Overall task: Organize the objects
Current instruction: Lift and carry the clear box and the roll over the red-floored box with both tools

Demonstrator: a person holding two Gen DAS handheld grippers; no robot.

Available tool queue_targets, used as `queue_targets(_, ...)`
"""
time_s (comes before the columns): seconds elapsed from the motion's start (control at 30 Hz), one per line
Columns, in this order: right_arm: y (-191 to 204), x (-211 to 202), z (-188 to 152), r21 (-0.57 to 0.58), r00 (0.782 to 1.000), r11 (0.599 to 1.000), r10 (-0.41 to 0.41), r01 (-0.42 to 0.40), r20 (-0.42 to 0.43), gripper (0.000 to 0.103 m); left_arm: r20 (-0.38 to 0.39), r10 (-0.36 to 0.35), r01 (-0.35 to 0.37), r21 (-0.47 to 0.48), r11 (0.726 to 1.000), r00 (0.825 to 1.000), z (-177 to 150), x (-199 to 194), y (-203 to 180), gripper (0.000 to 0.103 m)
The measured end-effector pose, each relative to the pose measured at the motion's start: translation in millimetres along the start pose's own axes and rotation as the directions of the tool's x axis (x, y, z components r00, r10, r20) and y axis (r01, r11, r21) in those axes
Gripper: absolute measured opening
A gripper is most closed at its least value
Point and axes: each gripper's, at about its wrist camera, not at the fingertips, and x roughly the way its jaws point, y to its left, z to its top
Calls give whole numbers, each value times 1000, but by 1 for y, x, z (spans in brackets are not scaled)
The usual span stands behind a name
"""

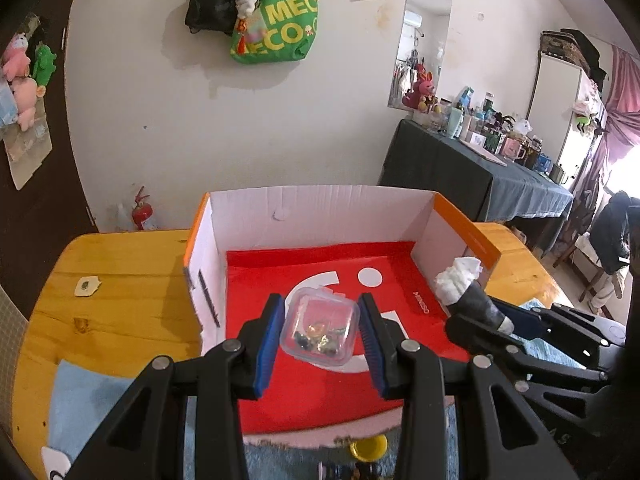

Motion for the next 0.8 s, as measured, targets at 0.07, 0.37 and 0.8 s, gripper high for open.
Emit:
queue_targets(0.07, -1, 6, 4, 3, 1000, 1000, 0, 0, -9, 33, -6, 79, -79, -63, 995, 997, 2, 7, 1, 40)
queue_targets(0.37, -10, 35, 17, 33, 999, 999, -3, 5, -43, 33, -67, 68, -74, -96, 993, 995, 13, 39, 13, 40)
queue_targets(0.8, -25, 78, 25, 42, 988, 998, -30, 36, -148, 33, -203, 70, -95, -118, 988, 977, 27, 91, 23, 40)
